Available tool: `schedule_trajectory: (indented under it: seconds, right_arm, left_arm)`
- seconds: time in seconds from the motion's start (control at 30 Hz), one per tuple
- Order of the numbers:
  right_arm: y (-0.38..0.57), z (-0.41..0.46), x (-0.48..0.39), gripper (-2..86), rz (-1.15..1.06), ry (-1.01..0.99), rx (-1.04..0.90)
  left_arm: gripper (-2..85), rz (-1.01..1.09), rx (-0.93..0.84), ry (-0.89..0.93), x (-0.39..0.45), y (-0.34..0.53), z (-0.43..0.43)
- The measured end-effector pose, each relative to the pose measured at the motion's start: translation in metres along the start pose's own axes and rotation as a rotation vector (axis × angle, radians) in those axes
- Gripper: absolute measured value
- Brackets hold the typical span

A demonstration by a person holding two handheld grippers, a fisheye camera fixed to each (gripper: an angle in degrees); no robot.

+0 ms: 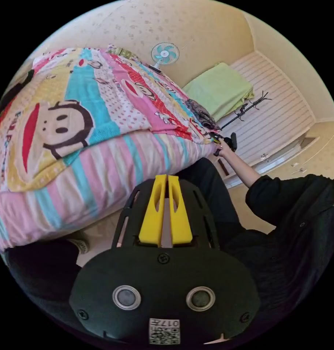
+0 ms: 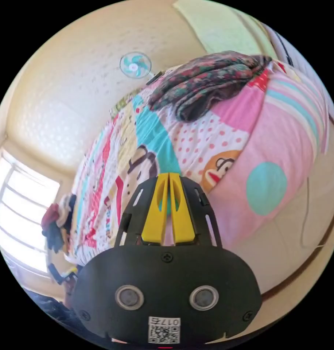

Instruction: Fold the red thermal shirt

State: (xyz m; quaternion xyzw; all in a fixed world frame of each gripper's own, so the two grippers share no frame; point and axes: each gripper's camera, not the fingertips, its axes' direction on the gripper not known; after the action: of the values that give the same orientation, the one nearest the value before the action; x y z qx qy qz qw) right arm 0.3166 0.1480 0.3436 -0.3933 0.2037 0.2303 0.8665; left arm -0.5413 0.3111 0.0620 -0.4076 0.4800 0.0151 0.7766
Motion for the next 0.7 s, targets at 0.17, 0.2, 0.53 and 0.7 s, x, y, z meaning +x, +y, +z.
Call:
schedule_trajectory:
  seconds: [0.17, 0.2, 0.53, 0.7]
  right_arm:
    - [0.004, 0.044, -0.192, 0.5, -0.477, -0.202, -0.193]
    - [0.006, 0.061, -0.247, 0.5, -0.567, -0.174, -0.241]
    - [0.117, 0.308, -0.568, 0.3, -1.071, 0.171, -0.991]
    - [0.116, 0.337, -0.582, 0.3, -0.991, 0.143, -1.144]
  left_arm:
    - [2.4, -0.087, 0.202, -0.694, -0.04, -0.025, -0.006]
    - [1.3, -0.093, 0.166, -0.708, -0.06, -0.024, 0.021]
    - [-0.5, -0.165, 0.306, -0.702, -0.064, 0.003, 0.049]
    - [0.6, -0.317, 0.387, -0.1, -0.136, 0.023, -0.013]
